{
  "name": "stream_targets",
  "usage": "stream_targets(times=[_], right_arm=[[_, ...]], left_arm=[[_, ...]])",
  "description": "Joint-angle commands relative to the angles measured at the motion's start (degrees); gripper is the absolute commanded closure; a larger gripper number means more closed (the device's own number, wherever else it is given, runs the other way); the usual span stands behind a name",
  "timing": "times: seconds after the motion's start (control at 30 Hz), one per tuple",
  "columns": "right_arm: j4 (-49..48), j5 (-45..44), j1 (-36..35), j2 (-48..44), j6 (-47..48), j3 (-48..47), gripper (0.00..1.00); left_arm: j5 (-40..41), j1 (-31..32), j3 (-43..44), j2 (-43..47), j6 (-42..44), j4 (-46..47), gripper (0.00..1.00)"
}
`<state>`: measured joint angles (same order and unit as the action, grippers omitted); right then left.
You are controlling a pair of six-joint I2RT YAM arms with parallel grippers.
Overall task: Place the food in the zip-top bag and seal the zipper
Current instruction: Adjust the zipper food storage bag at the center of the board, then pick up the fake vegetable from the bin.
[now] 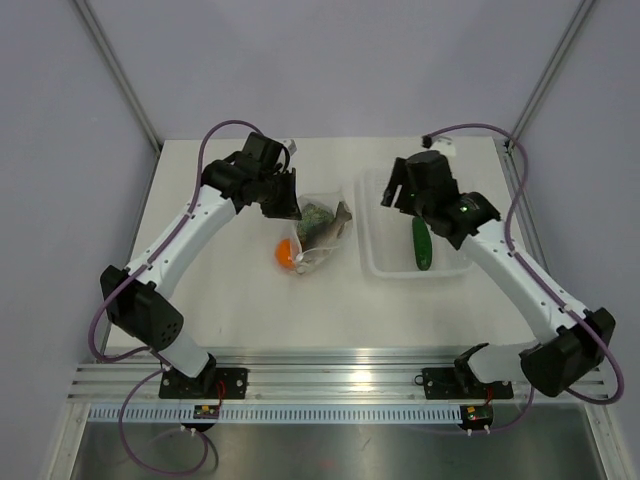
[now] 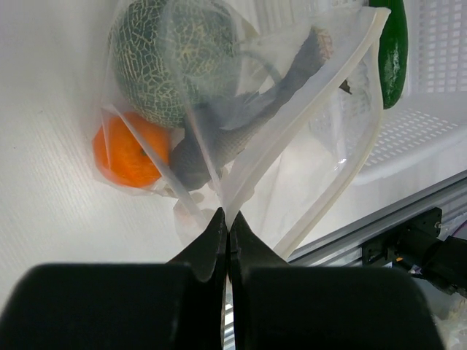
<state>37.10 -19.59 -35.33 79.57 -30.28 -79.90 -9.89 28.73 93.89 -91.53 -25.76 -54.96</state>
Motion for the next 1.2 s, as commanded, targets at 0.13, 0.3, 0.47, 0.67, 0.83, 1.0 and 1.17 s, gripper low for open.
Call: stream_targets(times=[0.13, 0.3, 0.47, 0.67, 0.83, 1.0, 1.17], right_arm=[[1.7, 3.9, 19.8, 2.7, 4.0, 8.3, 0.24], [2.4, 5.0, 21.7, 10.9, 7.4, 7.9, 0.22], [1.7, 5.2, 22.3, 20.3, 11.3, 4.9, 0.22], [-1.1, 8.4, 23.2, 27.5, 12.0, 4.1, 0.31], [-1.3, 9.8, 23.2, 24.2, 12.0, 5.1, 0.64], [-1.9, 15.7, 23.1, 13.6, 12.9, 7.2, 0.74], [-10.8, 30.1, 23.1, 0.8, 15.6, 14.3, 0.74]], left_arm=[[-2.4, -0.3, -0.9, 2.9, -0.8, 4.0, 1.00], [-1.8, -0.3, -0.9, 3.4, -0.4, 3.5, 1.00], [-1.6, -0.3, -1.2, 3.5, -0.3, 3.5, 1.00], [-2.1, -0.3, -1.7, 3.3, -0.4, 3.8, 1.00], [-2.3, -0.3, -1.7, 3.2, -0.3, 3.8, 1.00], [-2.3, -0.3, -2.0, 3.5, -0.4, 4.0, 1.00], [-2.7, -0.2, -1.6, 3.8, -0.5, 4.2, 1.00]])
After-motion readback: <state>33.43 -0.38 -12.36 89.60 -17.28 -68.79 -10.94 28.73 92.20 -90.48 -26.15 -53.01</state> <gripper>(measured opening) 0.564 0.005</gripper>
